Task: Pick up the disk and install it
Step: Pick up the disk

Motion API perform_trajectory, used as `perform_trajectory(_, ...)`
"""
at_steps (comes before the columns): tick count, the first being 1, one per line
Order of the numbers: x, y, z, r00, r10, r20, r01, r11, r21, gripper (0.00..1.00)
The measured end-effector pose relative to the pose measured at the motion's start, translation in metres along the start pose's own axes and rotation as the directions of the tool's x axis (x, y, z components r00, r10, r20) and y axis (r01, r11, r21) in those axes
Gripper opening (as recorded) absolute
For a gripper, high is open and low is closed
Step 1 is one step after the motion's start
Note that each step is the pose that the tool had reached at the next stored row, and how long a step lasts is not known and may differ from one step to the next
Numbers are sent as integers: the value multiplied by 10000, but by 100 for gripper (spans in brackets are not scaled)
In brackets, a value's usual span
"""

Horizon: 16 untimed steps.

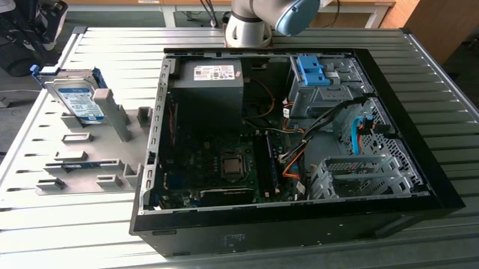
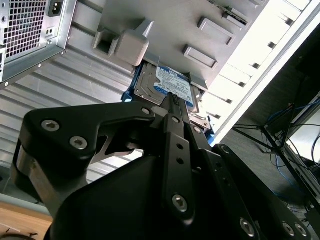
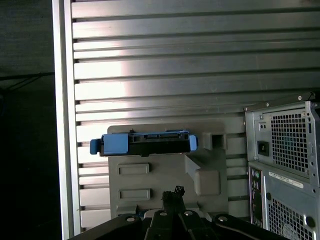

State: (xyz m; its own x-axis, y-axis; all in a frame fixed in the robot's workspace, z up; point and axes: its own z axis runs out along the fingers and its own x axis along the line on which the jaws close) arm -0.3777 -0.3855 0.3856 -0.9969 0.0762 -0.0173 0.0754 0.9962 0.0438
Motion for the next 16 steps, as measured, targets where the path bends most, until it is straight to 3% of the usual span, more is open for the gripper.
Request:
perform_trajectory(3,0,-2,0,10000,2,0,-2,10000,0,11)
perform_trajectory(4,0,-3,0,10000,1,0,-1,10000,-1,17)
perform_trajectory(13,0,-5,0,10000,0,0,0,10000,0,18)
perform_trajectory(14,0,-5,0,10000,0,0,0,10000,0,25)
perform_trajectory(16,0,-5,0,10000,1,0,-1,10000,0,25)
